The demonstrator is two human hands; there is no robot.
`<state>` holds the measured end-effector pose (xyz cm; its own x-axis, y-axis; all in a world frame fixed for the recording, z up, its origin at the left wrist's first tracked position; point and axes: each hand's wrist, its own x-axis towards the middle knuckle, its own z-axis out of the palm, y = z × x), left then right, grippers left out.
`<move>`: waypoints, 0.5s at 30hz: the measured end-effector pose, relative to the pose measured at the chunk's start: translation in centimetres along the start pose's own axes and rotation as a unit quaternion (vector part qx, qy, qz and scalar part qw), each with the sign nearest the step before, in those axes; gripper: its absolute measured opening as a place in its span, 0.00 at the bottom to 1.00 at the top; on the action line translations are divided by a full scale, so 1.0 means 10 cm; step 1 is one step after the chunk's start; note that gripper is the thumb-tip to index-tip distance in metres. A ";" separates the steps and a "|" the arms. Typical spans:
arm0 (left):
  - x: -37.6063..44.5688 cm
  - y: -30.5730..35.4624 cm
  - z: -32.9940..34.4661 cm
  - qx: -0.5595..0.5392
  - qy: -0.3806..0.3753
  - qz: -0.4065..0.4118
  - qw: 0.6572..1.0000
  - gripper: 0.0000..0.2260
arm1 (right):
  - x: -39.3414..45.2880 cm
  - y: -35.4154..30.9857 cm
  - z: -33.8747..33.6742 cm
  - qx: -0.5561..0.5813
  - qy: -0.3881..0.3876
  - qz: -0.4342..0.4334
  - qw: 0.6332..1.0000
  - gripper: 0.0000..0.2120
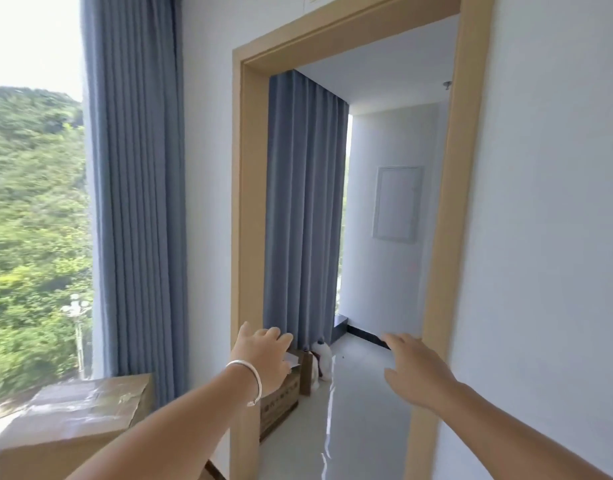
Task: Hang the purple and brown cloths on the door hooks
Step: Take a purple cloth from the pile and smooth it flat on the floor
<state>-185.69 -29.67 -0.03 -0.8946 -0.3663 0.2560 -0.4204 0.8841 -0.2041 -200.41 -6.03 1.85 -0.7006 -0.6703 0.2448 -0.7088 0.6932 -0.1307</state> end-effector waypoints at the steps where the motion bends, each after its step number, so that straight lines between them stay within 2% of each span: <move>1: 0.00 -0.13 0.05 0.007 -0.011 -0.019 1.000 0.23 | 0.18 -0.10 0.09 0.008 -0.004 -0.023 1.000 0.28; 7: -0.10 -1.12 0.36 0.024 -0.061 -0.129 0.989 0.23 | 1.08 -1.10 0.67 0.054 -0.041 -0.147 0.987 0.27; 15: -0.38 -2.71 0.67 0.037 -0.048 -0.247 0.967 0.24 | 1.88 -2.85 1.10 0.099 -0.065 -0.289 0.950 0.28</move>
<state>-171.89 -54.15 -1.77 -0.5898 -0.7676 0.2508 -0.8070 0.5719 -0.1473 -194.32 -41.30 -0.44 -0.1857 -0.9598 0.2106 -0.9705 0.1456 -0.1920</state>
